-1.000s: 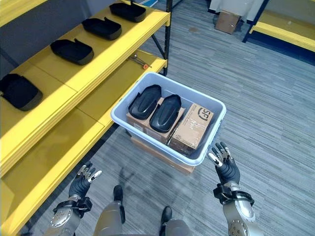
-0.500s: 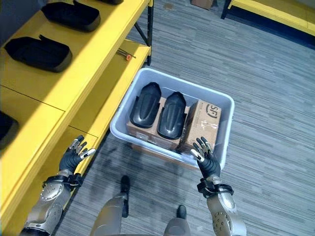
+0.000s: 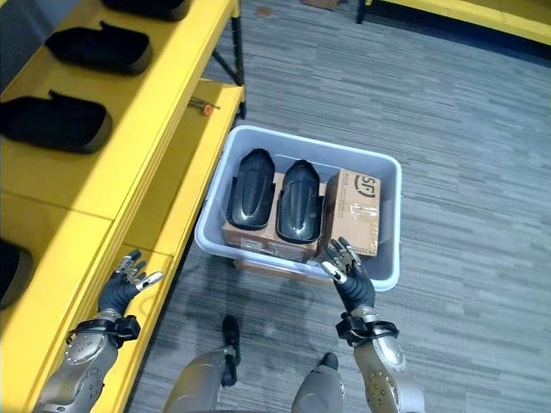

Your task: Move parts from the plastic box to the shelf.

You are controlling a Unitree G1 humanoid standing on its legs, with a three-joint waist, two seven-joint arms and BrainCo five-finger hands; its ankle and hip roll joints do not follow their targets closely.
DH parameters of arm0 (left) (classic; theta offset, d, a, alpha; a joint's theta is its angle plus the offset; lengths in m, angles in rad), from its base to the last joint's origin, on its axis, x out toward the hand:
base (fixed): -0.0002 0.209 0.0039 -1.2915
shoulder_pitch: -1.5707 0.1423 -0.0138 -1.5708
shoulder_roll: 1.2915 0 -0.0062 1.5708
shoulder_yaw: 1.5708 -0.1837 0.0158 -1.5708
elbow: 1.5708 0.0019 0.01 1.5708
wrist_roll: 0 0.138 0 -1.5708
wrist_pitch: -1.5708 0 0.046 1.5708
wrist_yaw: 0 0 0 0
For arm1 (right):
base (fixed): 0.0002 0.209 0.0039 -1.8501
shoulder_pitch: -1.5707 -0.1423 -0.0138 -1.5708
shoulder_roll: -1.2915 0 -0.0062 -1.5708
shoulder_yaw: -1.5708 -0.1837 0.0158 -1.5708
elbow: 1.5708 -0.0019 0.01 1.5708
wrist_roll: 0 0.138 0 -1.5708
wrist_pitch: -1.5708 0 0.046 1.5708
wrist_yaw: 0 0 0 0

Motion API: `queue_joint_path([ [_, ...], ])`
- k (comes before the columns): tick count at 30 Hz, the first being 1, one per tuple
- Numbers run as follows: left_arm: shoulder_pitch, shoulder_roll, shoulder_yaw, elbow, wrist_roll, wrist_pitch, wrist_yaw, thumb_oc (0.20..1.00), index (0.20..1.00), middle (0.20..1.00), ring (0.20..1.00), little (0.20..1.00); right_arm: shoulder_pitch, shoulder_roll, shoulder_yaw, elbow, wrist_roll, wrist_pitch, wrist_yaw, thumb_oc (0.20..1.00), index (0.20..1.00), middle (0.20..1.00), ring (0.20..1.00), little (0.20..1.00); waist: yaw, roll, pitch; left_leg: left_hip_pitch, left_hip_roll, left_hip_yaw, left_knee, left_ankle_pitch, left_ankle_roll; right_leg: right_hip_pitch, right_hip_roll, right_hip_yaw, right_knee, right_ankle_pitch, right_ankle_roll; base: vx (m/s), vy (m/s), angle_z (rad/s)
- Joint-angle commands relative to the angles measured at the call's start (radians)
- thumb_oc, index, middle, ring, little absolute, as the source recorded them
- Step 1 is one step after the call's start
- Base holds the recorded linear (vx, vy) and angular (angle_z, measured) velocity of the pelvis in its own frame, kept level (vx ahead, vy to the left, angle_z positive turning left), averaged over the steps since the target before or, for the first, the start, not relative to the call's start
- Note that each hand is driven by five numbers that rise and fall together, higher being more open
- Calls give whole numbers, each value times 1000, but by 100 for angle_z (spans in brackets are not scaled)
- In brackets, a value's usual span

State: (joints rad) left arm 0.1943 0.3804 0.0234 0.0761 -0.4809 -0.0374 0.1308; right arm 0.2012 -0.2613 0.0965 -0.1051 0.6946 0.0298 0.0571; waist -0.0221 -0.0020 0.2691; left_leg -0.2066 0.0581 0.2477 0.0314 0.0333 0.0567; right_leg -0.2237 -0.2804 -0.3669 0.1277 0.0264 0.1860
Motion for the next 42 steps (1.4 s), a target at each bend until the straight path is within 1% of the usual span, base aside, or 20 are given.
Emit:
queue_joint_path([
  [1,49,5,4,-43,12,-43,-29,1000,1000,1000,1000,1000,37,-43,-58,-47,-21,-17,27,1000,1000,1000,1000,1000,18,-41,-42,86,74,-37,21,-59,-105,67,5,18,-105,64,17,134,-187,-1],
  [2,65,-16,-5,-47,3,-45,-44,1000,1000,1000,1000,1000,62,-49,-77,-59,-16,-23,32,1000,1000,1000,1000,1000,0,-40,-49,95,100,-36,12,-50,-122,84,49,60,-128,39,-2,157,-221,30],
  [3,73,-30,-11,-50,0,-40,-50,1000,1000,1000,1000,1000,74,-46,-89,-64,-10,-23,34,1000,1000,1000,1000,1000,2,-37,-54,107,106,-35,8,-46,-129,98,47,33,-138,44,-3,178,-273,61],
  [4,86,-35,-10,-51,5,-31,-60,1000,1000,1000,1000,1000,81,-50,-104,-66,-17,-20,27,1000,1000,1000,1000,1000,-2,-32,-62,123,115,-30,2,-43,-135,110,47,20,-127,33,-5,126,-135,11],
  [8,92,-35,-15,-49,3,-28,-64,1000,1000,1000,1000,1000,82,-54,-109,-67,-15,-19,29,1000,1000,1000,1000,1000,-10,-24,-67,130,132,-25,-9,-30,-147,108,57,25,-112,15,-12,70,-112,0],
  [9,97,-39,-20,-48,1,-24,-63,1000,1000,1000,1000,1000,87,-62,-114,-75,-18,-17,27,1000,1000,1000,1000,1000,-16,-17,-72,136,140,-21,-22,-20,-155,107,62,26,-108,1,-19,62,-105,-4],
  [11,101,-42,-19,-49,-3,-22,-64,1000,1000,1000,1000,1000,87,-71,-120,-81,-20,-18,23,1000,1000,1000,1000,1000,-20,-10,-72,137,149,-14,-31,-9,-163,101,68,25,-102,-8,-24,60,-146,-6],
  [12,102,-48,-17,-51,-4,-21,-59,1000,1000,1000,1000,1000,73,-88,-136,-89,-33,-29,8,1000,1000,1000,1000,1000,-23,1,-69,136,160,-10,-42,5,-171,89,78,26,-98,-19,-29,37,-127,-4],
  [18,97,-52,-26,-59,-7,-25,-60,1000,1000,1000,1000,1000,6,-111,-142,-104,-50,-57,-24,1000,1000,1000,1000,1000,-20,21,-59,122,169,-1,-55,23,-179,51,89,38,-88,-29,-36,1,-73,-8],
  [21,77,-48,-48,-67,-6,-30,-55,1000,1000,1000,1000,1000,-96,-139,-104,-113,-98,-79,-63,1000,1000,1000,1000,1000,-10,36,-46,101,169,1,-51,27,-181,21,88,45,-81,-28,-37,-31,-44,-14],
  [23,56,-46,-70,-78,-14,-40,-44,1000,1000,1000,1000,1000,-210,-150,-48,-105,-140,-94,-104,1000,1000,1000,1000,1000,3,47,-34,81,164,3,-48,30,-181,-3,83,51,-75,-22,-36,-41,-12,-15],
  [24,54,-46,-69,-77,-14,-40,-44,1000,1000,1000,1000,1000,-213,-150,-47,-103,-141,-95,-105,1000,1000,1000,1000,1000,2,47,-33,81,164,3,-48,30,-181,-5,83,51,-75,-22,-36,-43,-1,-1],
  [26,37,-42,-87,-81,-21,-46,-35,1000,1000,1000,1000,1000,-291,-155,-4,-84,-185,-102,-145,1000,1000,1000,1000,1000,11,54,-19,63,158,3,-42,30,-179,-22,78,55,-70,-17,-35,-52,5,-5],
  [30,5,-29,-125,-93,-34,-60,-17,1000,1000,1000,1000,1000,-419,-152,65,-38,-246,-101,-193,1000,1000,1000,1000,1000,31,72,23,18,145,-5,-21,29,-176,-62,61,54,-54,-6,-35,-67,14,2],
  [34,-17,-19,-144,-98,-36,-67,-7,1000,1000,1000,1000,1000,-469,-133,86,-2,-258,-102,-228,1000,1000,1000,1000,1000,37,82,44,-2,137,-10,-13,27,-174,-81,50,55,-44,0,-34,-43,15,6],
  [35,-31,-12,-158,-103,-37,-72,4,1000,1000,1000,1000,1000,-508,-124,88,20,-263,-106,-260,1000,1000,1000,1000,1000,43,90,61,-21,130,-13,-10,27,-173,-99,43,55,-39,7,-33,-39,16,7],
  [41,-52,-3,-179,-105,-47,-83,19,1000,1000,1000,1000,1000,-582,-109,90,60,-274,-121,-308,1000,1000,1000,1000,1000,49,101,88,-47,122,-14,-2,28,-171,-123,31,56,-32,15,-31,-18,11,4],
  [42,-55,-2,-185,-105,-54,-85,26,1000,1000,1000,1000,1000,-620,-107,94,80,-276,-122,-326,1000,1000,1000,1000,1000,55,105,99,-58,119,-16,-1,29,-170,-134,27,55,-31,19,-29,0,0,0],
])
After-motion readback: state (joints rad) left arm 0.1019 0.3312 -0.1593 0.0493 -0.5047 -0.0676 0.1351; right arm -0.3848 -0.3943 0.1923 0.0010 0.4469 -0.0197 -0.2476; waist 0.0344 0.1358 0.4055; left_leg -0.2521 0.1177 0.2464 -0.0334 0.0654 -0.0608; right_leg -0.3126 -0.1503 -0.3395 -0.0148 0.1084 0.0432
